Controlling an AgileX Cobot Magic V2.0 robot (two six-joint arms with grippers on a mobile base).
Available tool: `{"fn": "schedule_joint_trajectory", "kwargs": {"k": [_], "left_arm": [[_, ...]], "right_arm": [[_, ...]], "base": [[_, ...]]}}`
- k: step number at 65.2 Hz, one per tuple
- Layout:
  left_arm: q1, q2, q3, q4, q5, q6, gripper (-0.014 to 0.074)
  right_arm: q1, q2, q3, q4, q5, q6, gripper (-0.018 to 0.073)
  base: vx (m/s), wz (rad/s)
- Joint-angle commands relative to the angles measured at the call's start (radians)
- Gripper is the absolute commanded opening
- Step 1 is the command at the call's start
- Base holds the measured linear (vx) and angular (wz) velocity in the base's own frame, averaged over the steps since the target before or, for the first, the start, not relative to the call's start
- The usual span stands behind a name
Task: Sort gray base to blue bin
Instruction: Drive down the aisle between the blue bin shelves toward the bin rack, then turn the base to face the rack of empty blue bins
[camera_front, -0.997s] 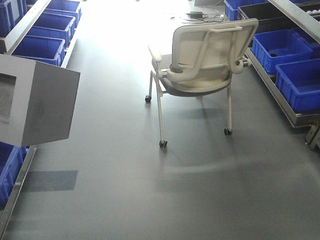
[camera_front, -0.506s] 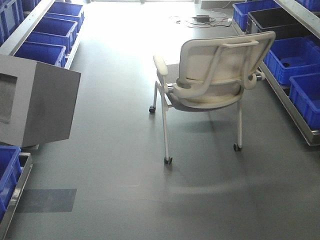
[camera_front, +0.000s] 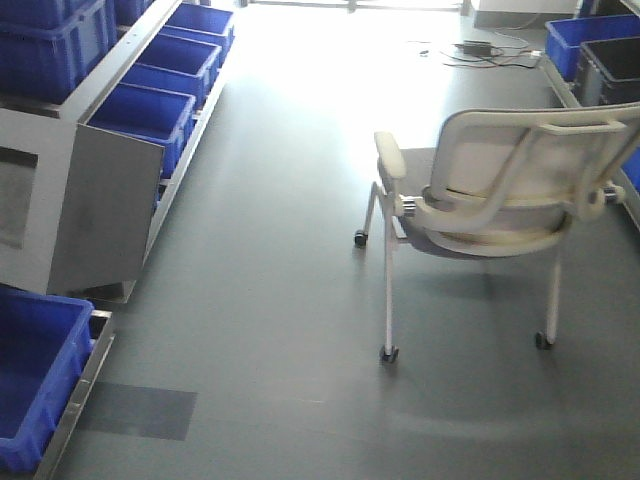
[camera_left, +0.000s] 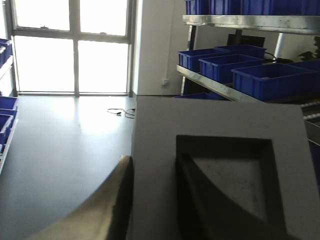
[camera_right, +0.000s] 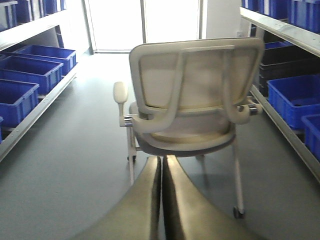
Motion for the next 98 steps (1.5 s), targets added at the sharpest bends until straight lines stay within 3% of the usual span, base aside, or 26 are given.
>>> {"fn": "schedule_joint_trajectory", "kwargs": {"k": [1,98], "left_arm": [[-0.001,0.0,-0.033,-0.012,-0.111,-0.007,-0.0006],[-0.001,0.0,-0.033,-0.012,-0.112,-0.007,-0.0006]], "right_arm": [[-0.002,0.003,0.001,-0.005,-0.075,-0.009,-0.0005],[-0.002,0.003,0.001,-0.005,-0.075,-0.009,-0.0005]], "base": [[0.15,0.47],[0.12,0.65]]}}
